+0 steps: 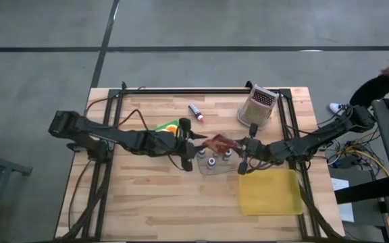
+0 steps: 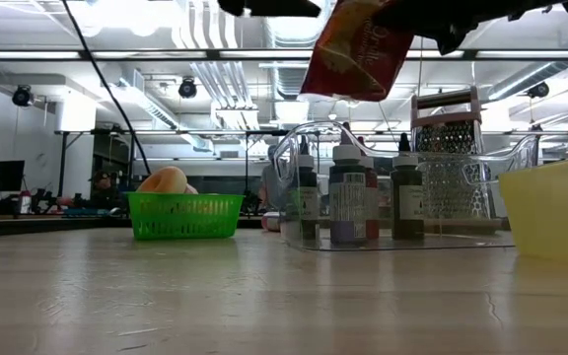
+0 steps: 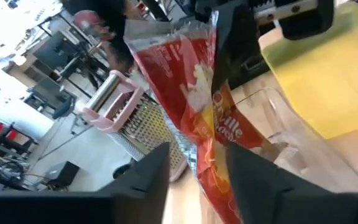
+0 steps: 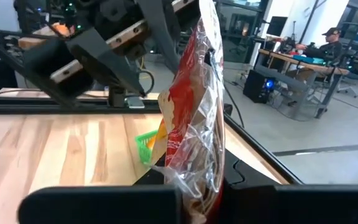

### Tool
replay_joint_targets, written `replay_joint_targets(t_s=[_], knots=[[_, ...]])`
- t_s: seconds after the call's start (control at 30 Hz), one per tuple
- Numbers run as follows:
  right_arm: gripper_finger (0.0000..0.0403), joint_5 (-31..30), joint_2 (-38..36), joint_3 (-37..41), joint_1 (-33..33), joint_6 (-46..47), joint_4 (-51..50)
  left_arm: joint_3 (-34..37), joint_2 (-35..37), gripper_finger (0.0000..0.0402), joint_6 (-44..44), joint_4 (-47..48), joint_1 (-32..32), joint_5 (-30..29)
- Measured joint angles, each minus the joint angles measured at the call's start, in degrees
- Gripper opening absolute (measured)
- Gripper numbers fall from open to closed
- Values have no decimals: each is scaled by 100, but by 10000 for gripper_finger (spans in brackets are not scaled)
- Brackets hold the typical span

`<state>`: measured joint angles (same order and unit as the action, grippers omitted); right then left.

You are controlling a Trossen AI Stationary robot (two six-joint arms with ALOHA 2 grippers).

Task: Pick & Place Food Item
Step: Put the red popcorn bag into the yellow bin

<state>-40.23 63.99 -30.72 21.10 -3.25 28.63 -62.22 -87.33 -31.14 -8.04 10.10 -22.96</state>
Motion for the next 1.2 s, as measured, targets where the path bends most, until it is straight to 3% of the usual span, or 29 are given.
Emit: replay_joint_targets(t_s=[0.23,0.5,0.7,0.93,1.07,1.2], knots=[[13,7,-13,-4,22,103,-177,80,630,240,379,709,54,2],[13,-166,-134,-358,409,601,-1325,948,1585,261,789,641,82,268],[13,-716,-173,-1169,925,1559,-3492,1868,2205,260,906,-213,84,285],[13,-776,-108,-2163,1606,3541,-6156,2621,2578,259,1062,-783,85,286],[13,-550,-81,-2599,2003,4746,-7488,2697,2577,258,1062,-786,91,286],[13,106,-79,-2887,2299,5628,-8338,2697,2564,257,1062,-784,91,286]])
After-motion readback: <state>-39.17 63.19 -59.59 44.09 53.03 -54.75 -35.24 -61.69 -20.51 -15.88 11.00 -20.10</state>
